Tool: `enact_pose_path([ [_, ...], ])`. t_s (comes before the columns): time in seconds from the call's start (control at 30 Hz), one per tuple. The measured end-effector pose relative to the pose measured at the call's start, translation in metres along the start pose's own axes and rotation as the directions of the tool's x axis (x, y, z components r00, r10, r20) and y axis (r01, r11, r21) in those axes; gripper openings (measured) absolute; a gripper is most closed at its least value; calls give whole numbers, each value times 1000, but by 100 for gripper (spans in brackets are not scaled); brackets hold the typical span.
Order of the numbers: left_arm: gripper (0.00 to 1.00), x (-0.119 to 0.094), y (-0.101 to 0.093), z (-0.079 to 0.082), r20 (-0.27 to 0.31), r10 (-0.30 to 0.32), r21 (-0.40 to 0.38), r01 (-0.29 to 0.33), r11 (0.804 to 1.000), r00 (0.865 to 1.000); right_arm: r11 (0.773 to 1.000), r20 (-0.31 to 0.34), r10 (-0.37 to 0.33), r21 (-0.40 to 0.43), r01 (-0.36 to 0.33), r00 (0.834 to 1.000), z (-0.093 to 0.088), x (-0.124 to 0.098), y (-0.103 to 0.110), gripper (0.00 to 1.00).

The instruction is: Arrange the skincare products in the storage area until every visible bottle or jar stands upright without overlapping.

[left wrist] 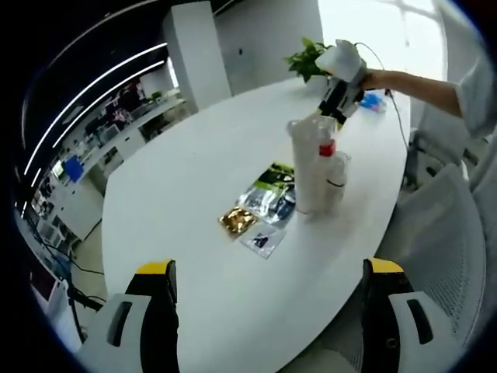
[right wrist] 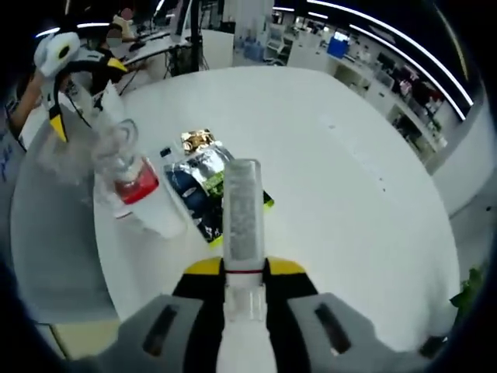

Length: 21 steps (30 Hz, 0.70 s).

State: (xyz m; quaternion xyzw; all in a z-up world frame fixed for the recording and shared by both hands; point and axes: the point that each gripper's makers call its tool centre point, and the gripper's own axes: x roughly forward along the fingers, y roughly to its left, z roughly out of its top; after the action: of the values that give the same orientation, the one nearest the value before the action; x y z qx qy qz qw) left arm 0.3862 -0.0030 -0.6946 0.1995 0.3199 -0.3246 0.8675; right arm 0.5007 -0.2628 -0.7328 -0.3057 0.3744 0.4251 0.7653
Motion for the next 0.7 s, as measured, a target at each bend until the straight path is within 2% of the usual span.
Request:
enact_pose_path([
  [0.23, 97, 0, -8, 6, 23, -10, 17, 10, 1000, 1000, 1000, 41, -6, 30, 5, 999, 0, -20, 12, 19],
  [0.7, 97, -8, -18, 10, 48, -21, 46, 19, 999, 999, 999, 72, -35, 31, 32, 997, 0, -47, 34, 19],
])
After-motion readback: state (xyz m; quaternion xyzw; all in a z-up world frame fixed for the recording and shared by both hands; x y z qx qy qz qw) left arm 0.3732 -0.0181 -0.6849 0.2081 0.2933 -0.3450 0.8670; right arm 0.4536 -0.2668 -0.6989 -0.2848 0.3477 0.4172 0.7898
